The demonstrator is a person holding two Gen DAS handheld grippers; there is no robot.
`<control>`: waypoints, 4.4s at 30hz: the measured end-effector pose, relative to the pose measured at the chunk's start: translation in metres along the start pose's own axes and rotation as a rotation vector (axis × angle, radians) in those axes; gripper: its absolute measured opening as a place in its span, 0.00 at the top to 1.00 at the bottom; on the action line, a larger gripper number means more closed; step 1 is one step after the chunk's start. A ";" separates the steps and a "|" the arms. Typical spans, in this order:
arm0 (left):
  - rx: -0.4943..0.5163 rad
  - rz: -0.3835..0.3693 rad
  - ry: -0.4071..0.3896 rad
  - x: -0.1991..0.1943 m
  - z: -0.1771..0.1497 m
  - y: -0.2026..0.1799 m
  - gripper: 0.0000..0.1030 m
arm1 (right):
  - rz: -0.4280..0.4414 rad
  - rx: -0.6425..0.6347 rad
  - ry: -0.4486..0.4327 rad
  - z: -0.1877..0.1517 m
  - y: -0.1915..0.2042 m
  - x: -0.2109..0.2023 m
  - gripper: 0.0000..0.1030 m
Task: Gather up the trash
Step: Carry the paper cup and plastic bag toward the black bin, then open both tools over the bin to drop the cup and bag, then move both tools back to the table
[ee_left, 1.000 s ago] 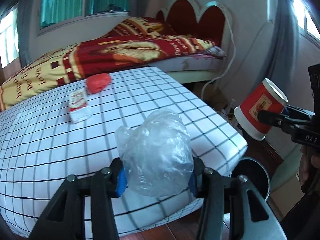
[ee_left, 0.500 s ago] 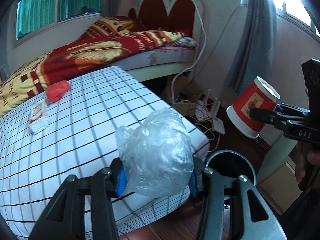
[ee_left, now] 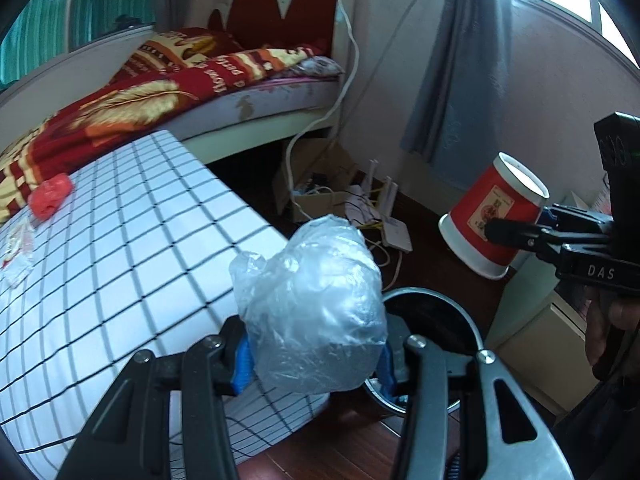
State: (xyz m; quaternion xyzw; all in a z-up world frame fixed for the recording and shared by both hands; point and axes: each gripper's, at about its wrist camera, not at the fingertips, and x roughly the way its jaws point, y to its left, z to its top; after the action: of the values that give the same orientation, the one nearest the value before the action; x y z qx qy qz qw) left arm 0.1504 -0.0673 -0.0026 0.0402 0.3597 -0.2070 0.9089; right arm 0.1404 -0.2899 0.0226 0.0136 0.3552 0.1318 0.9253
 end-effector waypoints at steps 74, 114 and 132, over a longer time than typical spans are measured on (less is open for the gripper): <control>0.071 -0.069 0.281 0.111 -0.065 -0.078 0.00 | -0.109 -0.022 0.348 -0.136 -0.081 0.080 0.00; -0.037 0.168 0.009 -0.038 -0.023 0.004 0.00 | -0.026 -0.125 0.001 -0.033 0.021 -0.009 0.00; -0.303 0.462 -0.037 -0.067 -0.015 0.208 0.10 | 0.124 -0.235 0.016 0.086 0.166 0.097 0.00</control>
State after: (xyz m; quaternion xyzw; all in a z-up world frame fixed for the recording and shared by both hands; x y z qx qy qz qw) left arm 0.1810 0.1487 0.0157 -0.0189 0.3513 0.0613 0.9341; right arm 0.2274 -0.0997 0.0428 -0.0741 0.3430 0.2297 0.9078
